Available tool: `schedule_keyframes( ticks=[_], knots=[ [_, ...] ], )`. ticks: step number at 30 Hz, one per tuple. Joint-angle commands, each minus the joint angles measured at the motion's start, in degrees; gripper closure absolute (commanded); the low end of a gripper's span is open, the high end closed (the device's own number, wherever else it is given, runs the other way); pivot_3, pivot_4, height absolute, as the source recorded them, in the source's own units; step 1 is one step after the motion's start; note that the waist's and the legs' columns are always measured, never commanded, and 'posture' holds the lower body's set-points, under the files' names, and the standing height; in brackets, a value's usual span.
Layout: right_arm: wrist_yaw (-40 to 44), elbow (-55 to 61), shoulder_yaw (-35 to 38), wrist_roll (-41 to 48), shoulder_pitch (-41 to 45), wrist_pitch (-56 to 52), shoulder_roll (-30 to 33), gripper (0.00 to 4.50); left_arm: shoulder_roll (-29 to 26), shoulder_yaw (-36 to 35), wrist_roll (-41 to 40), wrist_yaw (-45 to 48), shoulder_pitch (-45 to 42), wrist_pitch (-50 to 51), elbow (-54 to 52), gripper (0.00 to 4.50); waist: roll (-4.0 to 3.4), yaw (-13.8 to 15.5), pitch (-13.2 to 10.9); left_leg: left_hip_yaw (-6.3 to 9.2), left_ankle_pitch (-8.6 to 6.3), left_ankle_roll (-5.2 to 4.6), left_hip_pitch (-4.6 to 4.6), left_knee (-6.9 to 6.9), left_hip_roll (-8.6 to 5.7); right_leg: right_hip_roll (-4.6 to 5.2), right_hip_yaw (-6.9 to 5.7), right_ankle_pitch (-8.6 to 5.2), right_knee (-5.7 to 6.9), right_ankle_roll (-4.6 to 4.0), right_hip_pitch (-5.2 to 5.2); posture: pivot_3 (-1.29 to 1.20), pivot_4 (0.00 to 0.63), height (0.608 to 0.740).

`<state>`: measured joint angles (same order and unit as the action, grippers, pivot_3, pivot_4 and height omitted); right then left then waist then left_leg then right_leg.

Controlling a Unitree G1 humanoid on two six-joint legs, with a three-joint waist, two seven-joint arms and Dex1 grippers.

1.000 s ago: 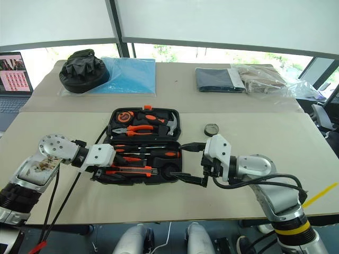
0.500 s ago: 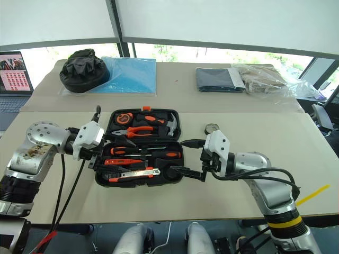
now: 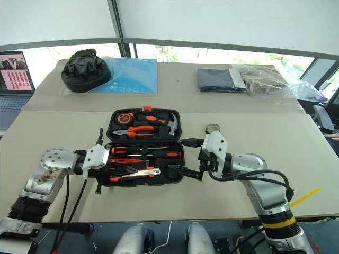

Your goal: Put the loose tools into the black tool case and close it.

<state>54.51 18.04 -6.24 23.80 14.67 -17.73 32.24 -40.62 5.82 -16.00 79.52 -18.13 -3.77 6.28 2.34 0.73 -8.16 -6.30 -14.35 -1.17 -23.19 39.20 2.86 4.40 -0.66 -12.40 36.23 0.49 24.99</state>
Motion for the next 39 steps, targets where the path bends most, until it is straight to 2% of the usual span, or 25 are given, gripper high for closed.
schedule_keyframes(
  ticks=[1, 7, 10, 16, 20, 25, 29, 32, 36, 39],
  knots=[
    [0.14, 1.52, 0.60, 0.50, -0.01, 0.73, 0.04, 0.00, -0.27, 2.01, 3.76, -1.57, 0.11, -0.96, 2.09, 4.49, -0.01, -0.03, 0.00, 0.00, 0.00, 0.00, 0.02, 0.00, 0.00, 0.00, 0.00, 0.00, 0.00, 0.00, -0.02, 0.00, 0.150, 0.740],
    [0.10, 2.34, 0.65, 0.84, -0.27, 0.16, 0.10, 0.00, 0.08, 4.53, 5.19, -2.32, 2.33, -0.93, 3.55, 4.49, -0.14, 0.00, 0.07, 0.02, -0.01, -0.01, 0.75, 0.00, 0.03, 0.02, -0.04, -0.02, -0.07, 0.01, -0.77, 0.00, 0.150, 0.740],
    [-0.01, 2.47, 0.69, 0.82, -0.35, 0.06, 0.09, 0.00, -0.32, 6.27, 6.67, -2.36, 4.01, -2.37, 3.80, 4.49, -0.32, -0.06, 0.19, 0.04, -0.01, 0.00, 0.88, -0.01, 0.08, 0.02, 0.02, -0.16, -0.06, 0.22, -0.83, 0.00, 0.150, 0.740],
    [-0.77, 2.66, 0.83, 0.64, -0.47, 0.06, -0.20, 0.00, 0.88, 7.50, 9.62, -7.11, 5.69, -0.68, 6.48, 4.49, -0.81, -0.01, 0.56, 0.03, -0.02, -0.02, 0.98, -0.15, 0.05, 0.02, 0.14, -0.10, -0.09, 0.13, -0.86, 0.00, 0.150, 0.740],
    [-1.10, 2.74, 0.87, 0.69, -0.55, 0.07, -0.32, 0.00, 1.99, 6.52, 7.13, -7.26, 6.37, -2.23, 5.65, 4.49, -1.10, 0.06, 0.78, 0.03, -0.02, -0.02, 1.10, -0.15, 0.04, 0.04, 0.15, -0.24, -0.08, 0.27, -0.96, 0.00, 0.150, 0.740],
    [-0.96, 2.51, 2.21, 1.40, -0.62, 0.77, -0.04, 0.00, 3.53, 0.53, 0.37, -6.99, 5.78, -4.74, 3.63, 4.49, -1.11, -0.01, 0.78, 0.09, 0.00, -0.04, 1.06, -0.15, 0.05, 0.05, 0.20, -0.35, -0.07, 0.21, -0.89, 0.00, 0.150, 0.740],
    [-0.75, 2.65, 8.83, 4.92, -3.64, 1.39, 1.20, 0.00, 3.55, -7.22, -10.39, -8.87, 5.53, 3.37, -1.73, 4.49, -0.89, -0.02, 0.62, 0.16, 0.00, -0.05, 0.84, -0.15, 0.05, 0.03, 0.15, -0.12, -0.10, 0.17, -0.73, 0.00, 0.150, 0.740],
    [-1.25, 1.89, 16.62, 5.55, -9.83, 3.14, 3.04, 0.00, 0.57, -13.59, -17.29, -11.16, 6.20, 11.76, -7.43, 3.82, -0.60, 0.04, 0.44, 0.26, 0.00, -0.05, 0.62, -0.15, 0.06, 0.03, 0.04, -0.04, -0.15, 0.04, -0.62, 0.00, 0.150, 0.740],
    [-2.95, -0.96, 25.02, 2.91, -18.97, 8.20, 3.77, 0.00, -2.81, -20.05, -21.97, -12.13, 7.72, 16.56, -11.83, 2.33, -0.60, -0.06, 0.43, 0.46, -0.11, -0.18, 0.54, -0.23, 0.03, 0.10, 0.02, -0.11, -0.30, 0.15, -0.62, 0.00, 0.150, 0.740],
    [-4.86, -3.66, 28.63, 1.79, -22.72, 10.82, 2.94, 0.00, -2.84, -23.82, -25.40, -10.92, 7.99, 17.40, -12.13, 1.27, -0.64, -0.17, 0.40, 0.42, -0.13, -0.18, 0.58, -0.25, 0.01, 0.10, 0.05, -0.14, -0.32, 0.18, -0.64, 0.00, 0.150, 0.740]
  ],
)
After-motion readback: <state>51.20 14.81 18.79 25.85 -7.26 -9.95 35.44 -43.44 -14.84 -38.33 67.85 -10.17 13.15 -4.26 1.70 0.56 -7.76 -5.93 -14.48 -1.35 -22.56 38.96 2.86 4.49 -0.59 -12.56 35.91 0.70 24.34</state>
